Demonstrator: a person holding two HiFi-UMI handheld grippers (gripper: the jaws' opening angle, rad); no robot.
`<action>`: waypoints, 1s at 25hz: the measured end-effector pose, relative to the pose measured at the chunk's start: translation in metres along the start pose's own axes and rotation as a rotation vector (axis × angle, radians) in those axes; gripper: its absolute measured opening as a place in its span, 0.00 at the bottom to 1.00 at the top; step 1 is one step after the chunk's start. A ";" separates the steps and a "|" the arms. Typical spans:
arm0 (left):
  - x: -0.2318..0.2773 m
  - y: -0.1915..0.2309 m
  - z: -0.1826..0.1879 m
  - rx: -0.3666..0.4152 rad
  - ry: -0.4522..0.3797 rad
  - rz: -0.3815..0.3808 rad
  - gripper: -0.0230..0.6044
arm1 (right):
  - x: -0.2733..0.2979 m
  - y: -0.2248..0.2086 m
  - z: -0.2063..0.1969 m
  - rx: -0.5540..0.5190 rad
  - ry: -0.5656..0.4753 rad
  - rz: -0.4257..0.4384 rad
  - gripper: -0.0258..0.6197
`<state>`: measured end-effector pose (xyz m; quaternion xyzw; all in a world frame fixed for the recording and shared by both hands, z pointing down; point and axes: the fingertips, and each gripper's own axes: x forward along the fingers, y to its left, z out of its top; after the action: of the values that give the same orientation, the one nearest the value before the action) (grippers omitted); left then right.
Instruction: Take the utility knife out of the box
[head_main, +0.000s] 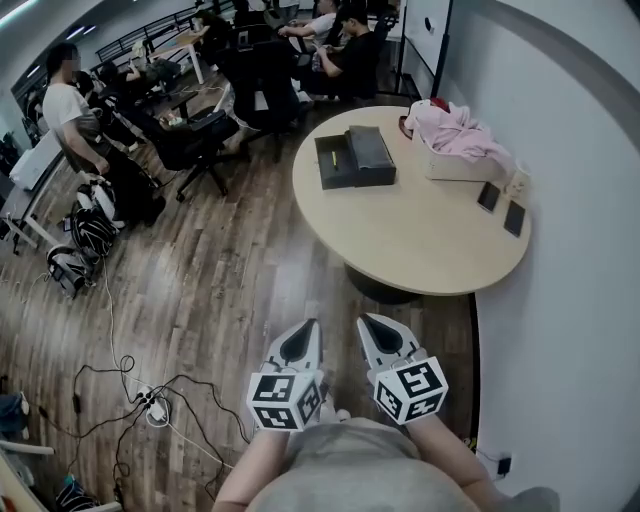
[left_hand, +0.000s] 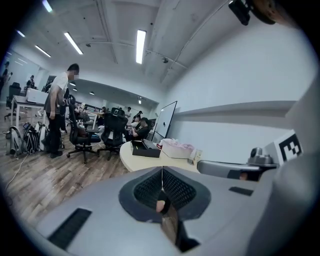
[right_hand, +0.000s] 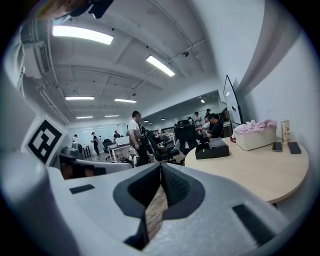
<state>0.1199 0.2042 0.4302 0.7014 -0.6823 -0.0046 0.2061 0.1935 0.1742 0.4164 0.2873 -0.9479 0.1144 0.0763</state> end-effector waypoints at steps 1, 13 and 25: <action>0.005 0.003 0.002 0.000 0.000 0.000 0.04 | 0.005 -0.003 0.001 0.000 0.002 0.004 0.04; 0.099 0.065 0.049 0.014 0.001 -0.034 0.04 | 0.113 -0.044 0.026 0.033 0.005 -0.015 0.04; 0.199 0.150 0.121 0.039 0.020 -0.104 0.04 | 0.255 -0.069 0.080 0.029 0.003 -0.053 0.04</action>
<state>-0.0440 -0.0186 0.4187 0.7398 -0.6427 0.0049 0.1989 0.0162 -0.0364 0.4049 0.3132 -0.9381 0.1266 0.0764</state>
